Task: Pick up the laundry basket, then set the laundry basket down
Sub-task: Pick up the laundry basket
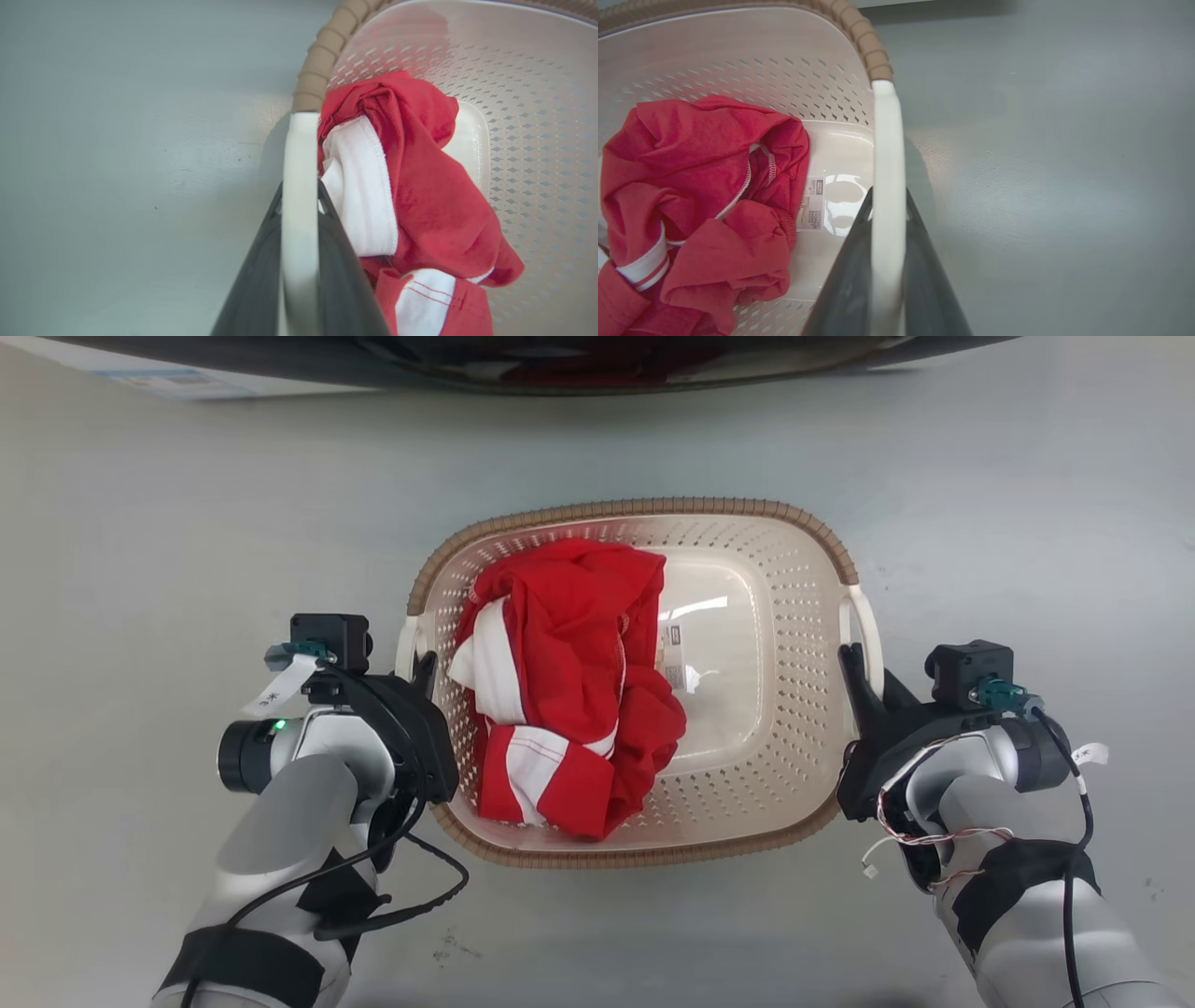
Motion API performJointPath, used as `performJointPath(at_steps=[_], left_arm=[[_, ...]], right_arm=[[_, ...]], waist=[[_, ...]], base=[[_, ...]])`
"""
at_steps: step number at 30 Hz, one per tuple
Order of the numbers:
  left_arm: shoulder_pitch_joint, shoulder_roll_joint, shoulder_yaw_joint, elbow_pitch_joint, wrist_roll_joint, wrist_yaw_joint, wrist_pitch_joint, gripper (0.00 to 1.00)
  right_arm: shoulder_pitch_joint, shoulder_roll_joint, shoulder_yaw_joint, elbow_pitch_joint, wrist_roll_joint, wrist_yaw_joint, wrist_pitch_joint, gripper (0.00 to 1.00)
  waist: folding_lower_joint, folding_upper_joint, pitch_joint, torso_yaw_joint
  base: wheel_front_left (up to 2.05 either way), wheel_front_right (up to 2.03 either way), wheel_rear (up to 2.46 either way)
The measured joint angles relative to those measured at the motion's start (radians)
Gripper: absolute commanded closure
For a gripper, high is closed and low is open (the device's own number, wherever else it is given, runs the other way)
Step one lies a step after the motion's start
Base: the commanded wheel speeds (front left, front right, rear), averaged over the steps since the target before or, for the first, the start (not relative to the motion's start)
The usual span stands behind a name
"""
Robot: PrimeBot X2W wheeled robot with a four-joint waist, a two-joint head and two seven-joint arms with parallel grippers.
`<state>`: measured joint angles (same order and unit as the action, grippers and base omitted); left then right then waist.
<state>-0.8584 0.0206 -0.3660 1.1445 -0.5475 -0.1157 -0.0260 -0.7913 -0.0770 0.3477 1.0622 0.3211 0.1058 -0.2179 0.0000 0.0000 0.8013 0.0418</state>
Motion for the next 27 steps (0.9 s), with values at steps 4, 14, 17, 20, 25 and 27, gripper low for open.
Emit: performJointPath(at_steps=[4, 14, 17, 20, 25, 27], left_arm=[[0.000, -0.005, 0.000, 0.024, -0.012, -0.003, 0.017, 1.00], [0.000, -0.014, -0.001, 0.082, -0.037, -0.009, 0.071, 1.00], [0.002, -0.015, -0.005, 0.089, -0.051, -0.009, 0.083, 1.00], [0.007, -0.016, -0.006, 0.101, -0.060, -0.014, 0.096, 1.00], [0.030, -0.018, -0.006, 0.111, -0.072, -0.016, 0.123, 1.00], [0.039, -0.018, -0.006, 0.114, -0.076, -0.016, 0.131, 1.00]], right_arm=[[-0.007, 0.006, 0.007, 0.036, 0.007, 0.003, 0.020, 1.00], [-0.019, 0.018, 0.021, 0.116, 0.016, 0.018, 0.079, 1.00], [-0.019, 0.024, 0.022, 0.139, 0.026, 0.018, 0.095, 1.00], [-0.019, 0.029, 0.023, 0.156, 0.040, 0.019, 0.117, 1.00], [-0.012, 0.034, 0.028, 0.178, 0.050, 0.020, 0.150, 1.00], [-0.005, 0.035, 0.031, 0.181, 0.055, 0.023, 0.165, 1.00]], waist=[[0.0000, 0.0000, -0.033, 0.000], [-0.0001, 0.0000, -0.131, -0.003], [-0.0001, -0.0001, -0.165, -0.005], [0.0000, -0.0001, -0.201, -0.007], [-0.0001, 0.0000, -0.264, -0.011], [-0.0001, -0.0001, -0.289, -0.012]], base=[[0.00, 0.00, 0.00], [0.00, 0.00, 0.00], [0.00, 0.00, 0.00], [0.00, 0.00, 0.00], [0.00, 0.00, 0.00], [0.00, 0.00, 0.00]])
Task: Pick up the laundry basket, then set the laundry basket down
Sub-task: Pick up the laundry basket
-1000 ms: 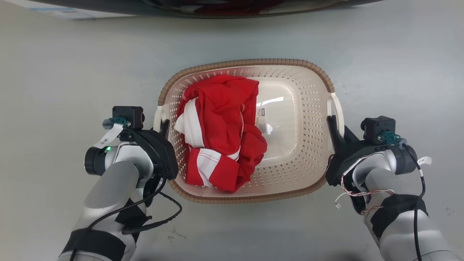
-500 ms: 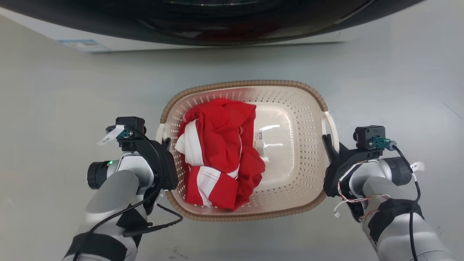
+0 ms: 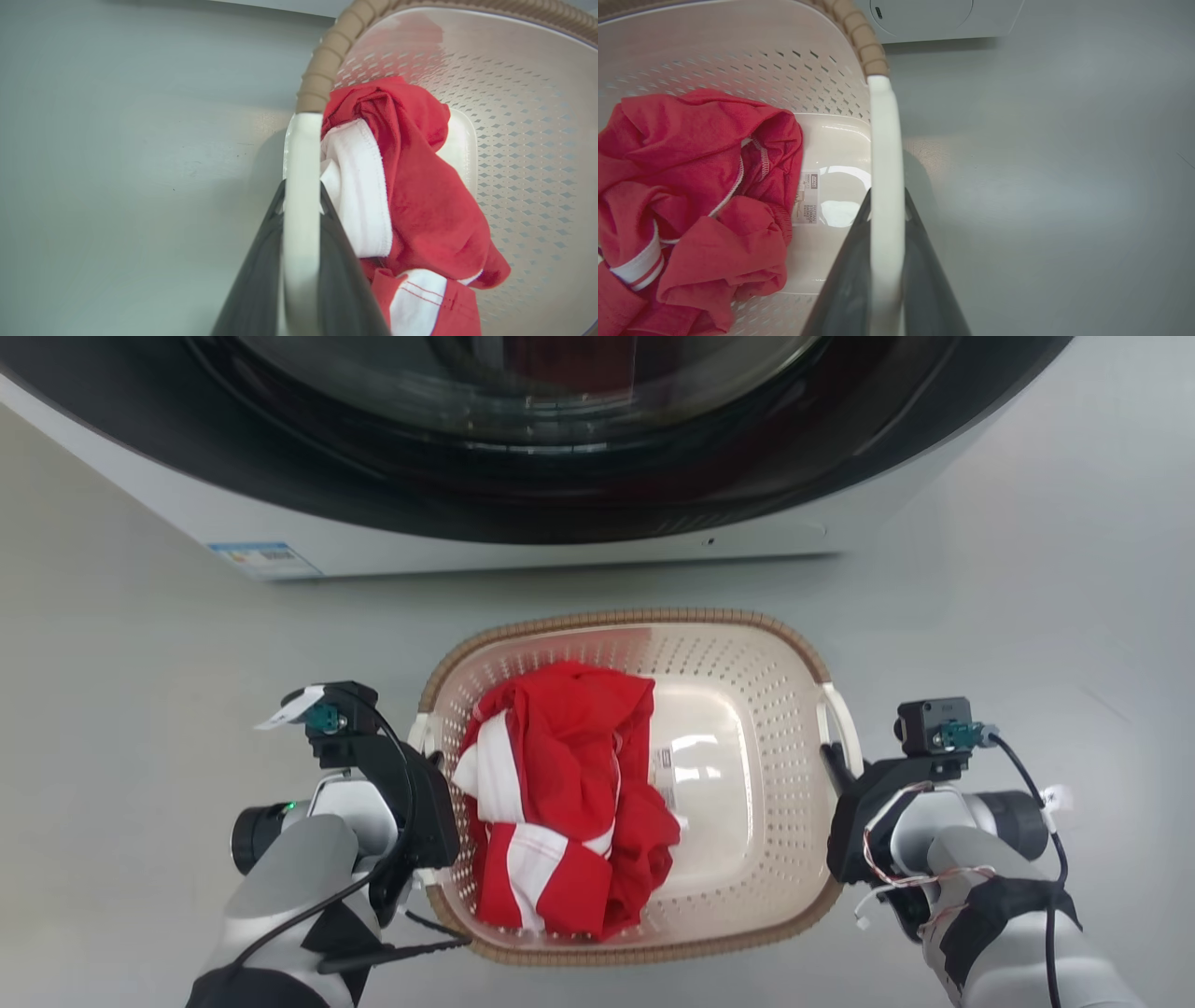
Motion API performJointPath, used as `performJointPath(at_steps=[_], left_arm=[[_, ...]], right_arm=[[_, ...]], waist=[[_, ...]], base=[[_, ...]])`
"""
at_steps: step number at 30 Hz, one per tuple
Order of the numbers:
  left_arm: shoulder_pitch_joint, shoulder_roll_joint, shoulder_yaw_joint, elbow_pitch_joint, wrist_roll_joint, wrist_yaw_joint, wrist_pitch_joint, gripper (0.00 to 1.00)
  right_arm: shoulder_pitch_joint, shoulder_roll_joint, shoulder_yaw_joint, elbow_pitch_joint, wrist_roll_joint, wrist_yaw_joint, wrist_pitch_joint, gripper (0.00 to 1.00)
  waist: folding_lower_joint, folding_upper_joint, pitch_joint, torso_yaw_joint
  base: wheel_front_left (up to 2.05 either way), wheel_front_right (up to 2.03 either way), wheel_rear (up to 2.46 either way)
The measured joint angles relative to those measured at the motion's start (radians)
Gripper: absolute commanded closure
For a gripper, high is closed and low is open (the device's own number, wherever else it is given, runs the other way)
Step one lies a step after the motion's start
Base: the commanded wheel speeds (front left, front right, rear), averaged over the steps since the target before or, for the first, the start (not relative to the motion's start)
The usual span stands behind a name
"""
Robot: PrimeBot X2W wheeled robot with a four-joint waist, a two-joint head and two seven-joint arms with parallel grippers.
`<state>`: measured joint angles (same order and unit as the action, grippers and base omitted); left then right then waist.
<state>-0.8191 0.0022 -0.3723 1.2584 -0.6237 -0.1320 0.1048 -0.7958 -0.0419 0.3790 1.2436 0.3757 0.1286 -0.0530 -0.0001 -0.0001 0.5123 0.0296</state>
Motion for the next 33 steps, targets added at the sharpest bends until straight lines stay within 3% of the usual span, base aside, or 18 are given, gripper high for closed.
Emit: performJointPath(at_steps=[16, 33], left_arm=[[0.093, -0.001, -0.036, 0.013, -0.059, 0.000, 0.092, 1.00], [0.143, 0.010, -0.059, 0.026, -0.099, 0.000, 0.195, 1.00]], right_arm=[[0.094, 0.010, 0.024, 0.022, 0.063, 0.005, 0.098, 1.00], [0.186, 0.005, 0.113, -0.042, 0.185, 0.004, 0.215, 1.00]], waist=[[-0.0001, -0.0001, -0.191, -0.023], [-0.0001, 0.0000, -0.372, -0.031]], base=[[0.00, 0.00, 0.00], [0.00, 0.00, 0.00]])
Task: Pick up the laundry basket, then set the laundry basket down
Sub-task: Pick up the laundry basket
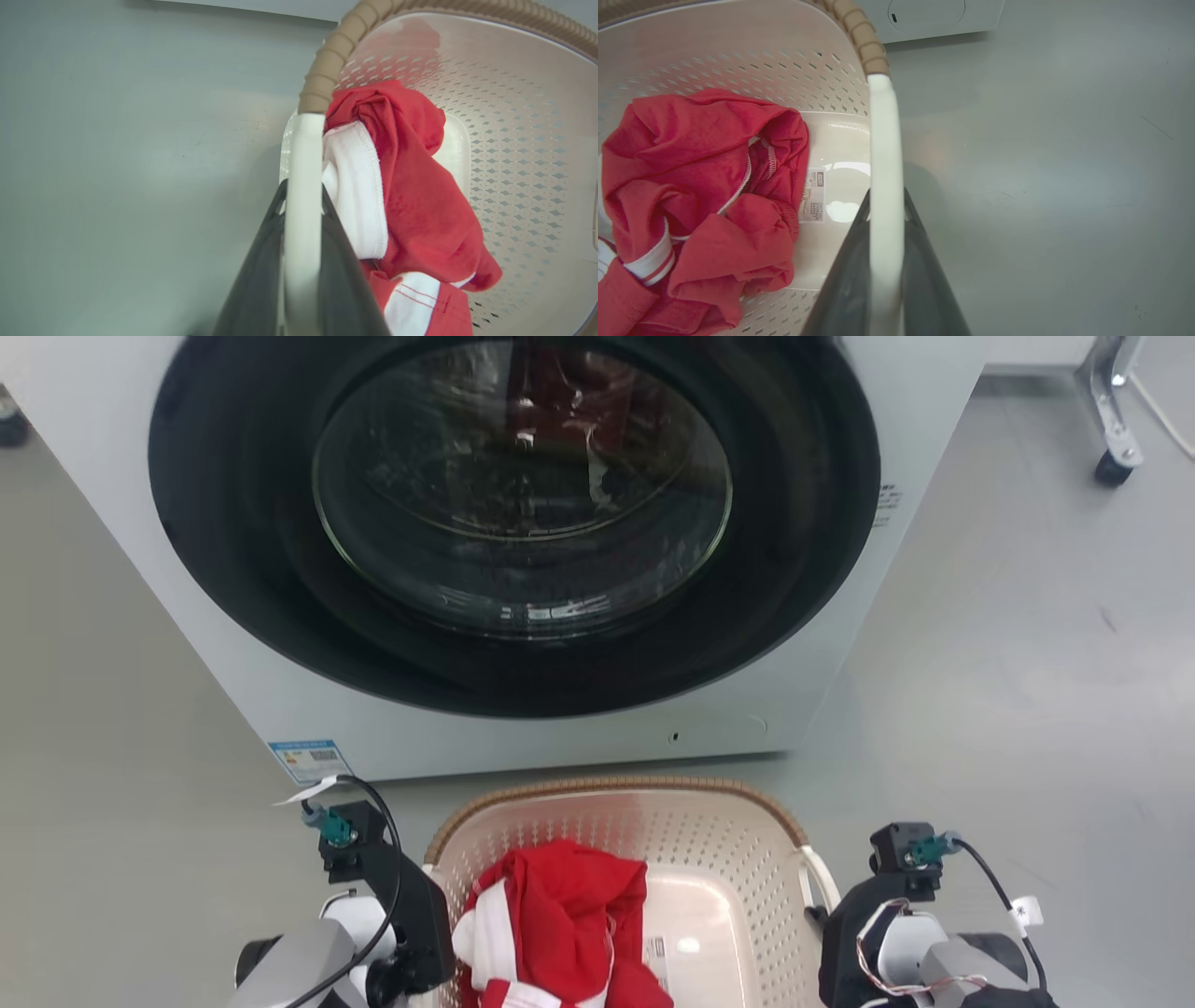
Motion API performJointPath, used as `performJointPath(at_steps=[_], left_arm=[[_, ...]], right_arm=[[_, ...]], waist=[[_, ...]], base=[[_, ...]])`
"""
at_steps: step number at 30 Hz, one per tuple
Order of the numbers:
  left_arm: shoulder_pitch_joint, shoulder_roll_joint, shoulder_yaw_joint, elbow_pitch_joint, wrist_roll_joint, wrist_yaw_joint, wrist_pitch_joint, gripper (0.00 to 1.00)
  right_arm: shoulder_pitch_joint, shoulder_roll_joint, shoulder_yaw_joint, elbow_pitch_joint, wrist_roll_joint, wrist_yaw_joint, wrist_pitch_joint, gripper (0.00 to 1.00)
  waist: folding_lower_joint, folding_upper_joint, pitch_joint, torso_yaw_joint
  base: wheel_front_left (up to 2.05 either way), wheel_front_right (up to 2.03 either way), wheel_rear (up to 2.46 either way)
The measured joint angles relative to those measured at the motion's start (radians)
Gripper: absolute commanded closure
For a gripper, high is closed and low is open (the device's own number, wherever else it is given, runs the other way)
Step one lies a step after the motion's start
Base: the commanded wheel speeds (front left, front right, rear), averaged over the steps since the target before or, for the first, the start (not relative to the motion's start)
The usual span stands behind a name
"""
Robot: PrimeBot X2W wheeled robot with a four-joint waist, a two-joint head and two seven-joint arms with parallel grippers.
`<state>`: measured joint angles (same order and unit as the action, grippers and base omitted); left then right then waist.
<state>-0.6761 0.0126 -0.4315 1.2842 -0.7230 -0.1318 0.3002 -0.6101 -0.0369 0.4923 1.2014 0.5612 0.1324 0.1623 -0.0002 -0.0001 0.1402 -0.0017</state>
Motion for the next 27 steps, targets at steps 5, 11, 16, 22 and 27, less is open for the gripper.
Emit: performJointPath(at_steps=[5, 11, 16, 22, 27], left_arm=[[0.029, 0.001, -0.005, 0.003, -0.010, 0.000, 0.024, 1.00], [0.069, 0.002, -0.008, 0.004, -0.027, 0.000, 0.050, 1.00], [0.095, 0.003, -0.009, 0.006, -0.038, 0.000, 0.060, 1.00], [0.109, 0.004, -0.014, 0.006, -0.043, 0.001, 0.068, 1.00], [0.111, 0.005, -0.023, 0.006, -0.050, 0.001, 0.077, 1.00]], right_arm=[[0.028, 0.000, 0.018, -0.001, 0.021, 0.000, 0.028, 1.00], [0.056, 0.000, 0.037, 0.002, 0.044, 0.000, 0.067, 1.00], [0.074, 0.000, 0.054, 0.000, 0.067, 0.000, 0.088, 1.00], [0.080, 0.000, 0.065, -0.001, 0.088, 0.000, 0.110, 1.00], [0.090, -0.001, 0.070, -0.003, 0.110, 0.000, 0.120, 1.00]], waist=[[0.0000, 0.0000, -0.048, -0.001], [0.0000, 0.0000, -0.096, -0.001], [0.0001, 0.0000, -0.123, -0.003], [0.0002, 0.0000, -0.140, -0.005], [0.0001, 0.0000, -0.146, -0.006]], base=[[0.00, 0.00, 0.00], [0.00, 0.00, 0.00], [0.00, 0.00, 0.00], [0.00, 0.00, 0.00], [0.00, 0.00, 0.00]])
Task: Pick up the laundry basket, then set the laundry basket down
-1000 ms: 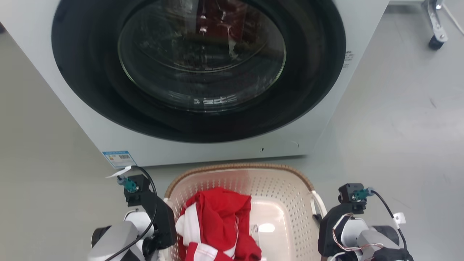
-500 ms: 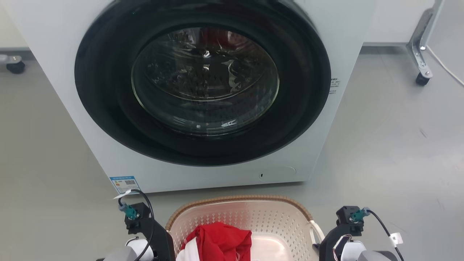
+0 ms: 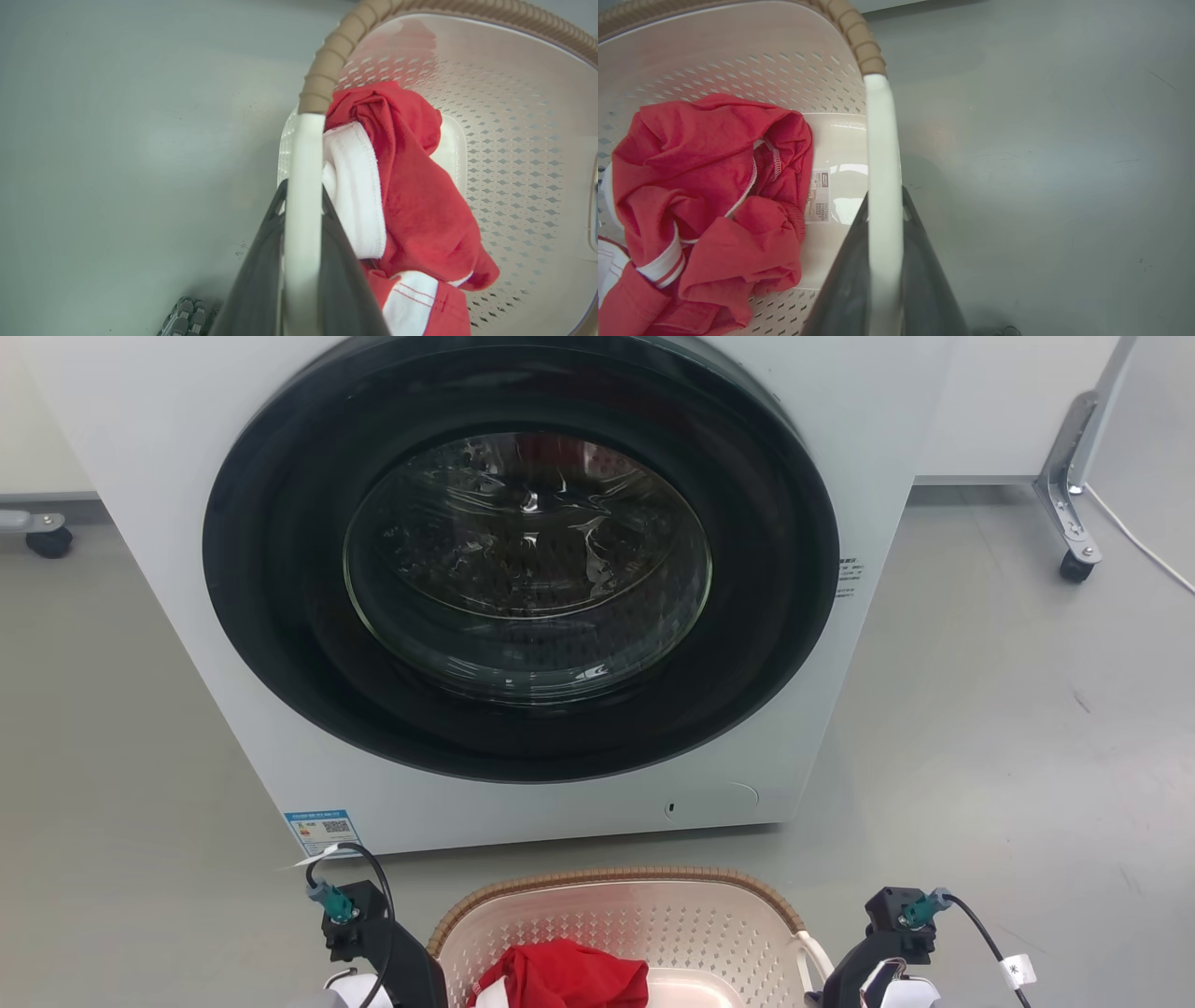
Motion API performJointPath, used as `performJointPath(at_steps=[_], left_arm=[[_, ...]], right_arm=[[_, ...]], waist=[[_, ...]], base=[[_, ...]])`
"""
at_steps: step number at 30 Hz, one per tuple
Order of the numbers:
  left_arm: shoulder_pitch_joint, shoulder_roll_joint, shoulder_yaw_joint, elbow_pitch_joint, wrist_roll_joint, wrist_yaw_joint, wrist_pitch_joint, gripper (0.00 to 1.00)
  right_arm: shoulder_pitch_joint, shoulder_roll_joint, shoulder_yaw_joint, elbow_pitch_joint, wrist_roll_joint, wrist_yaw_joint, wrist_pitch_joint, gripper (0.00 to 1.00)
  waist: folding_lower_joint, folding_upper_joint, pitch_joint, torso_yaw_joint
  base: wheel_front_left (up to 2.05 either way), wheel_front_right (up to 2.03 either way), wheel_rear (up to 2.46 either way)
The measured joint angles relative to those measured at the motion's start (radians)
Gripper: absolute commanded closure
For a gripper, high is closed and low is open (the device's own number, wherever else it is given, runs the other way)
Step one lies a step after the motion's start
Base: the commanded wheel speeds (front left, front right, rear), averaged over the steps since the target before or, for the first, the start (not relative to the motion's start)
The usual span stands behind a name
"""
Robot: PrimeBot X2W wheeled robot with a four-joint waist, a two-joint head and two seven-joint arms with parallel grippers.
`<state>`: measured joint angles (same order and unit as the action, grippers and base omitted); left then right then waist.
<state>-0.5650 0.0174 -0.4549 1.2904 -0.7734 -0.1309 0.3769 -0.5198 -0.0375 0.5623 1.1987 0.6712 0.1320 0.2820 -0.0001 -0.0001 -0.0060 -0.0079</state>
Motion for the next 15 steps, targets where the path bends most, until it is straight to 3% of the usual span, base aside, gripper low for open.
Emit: performJointPath(at_steps=[15], left_arm=[[0.003, 0.003, -0.003, 0.001, -0.024, 0.000, 0.008, 1.00]], right_arm=[[0.000, -0.001, 0.019, 0.001, 0.034, 0.000, 0.017, 1.00]], waist=[[0.0001, 0.0001, -0.004, -0.004]], base=[[0.00, 0.00, 0.00]])
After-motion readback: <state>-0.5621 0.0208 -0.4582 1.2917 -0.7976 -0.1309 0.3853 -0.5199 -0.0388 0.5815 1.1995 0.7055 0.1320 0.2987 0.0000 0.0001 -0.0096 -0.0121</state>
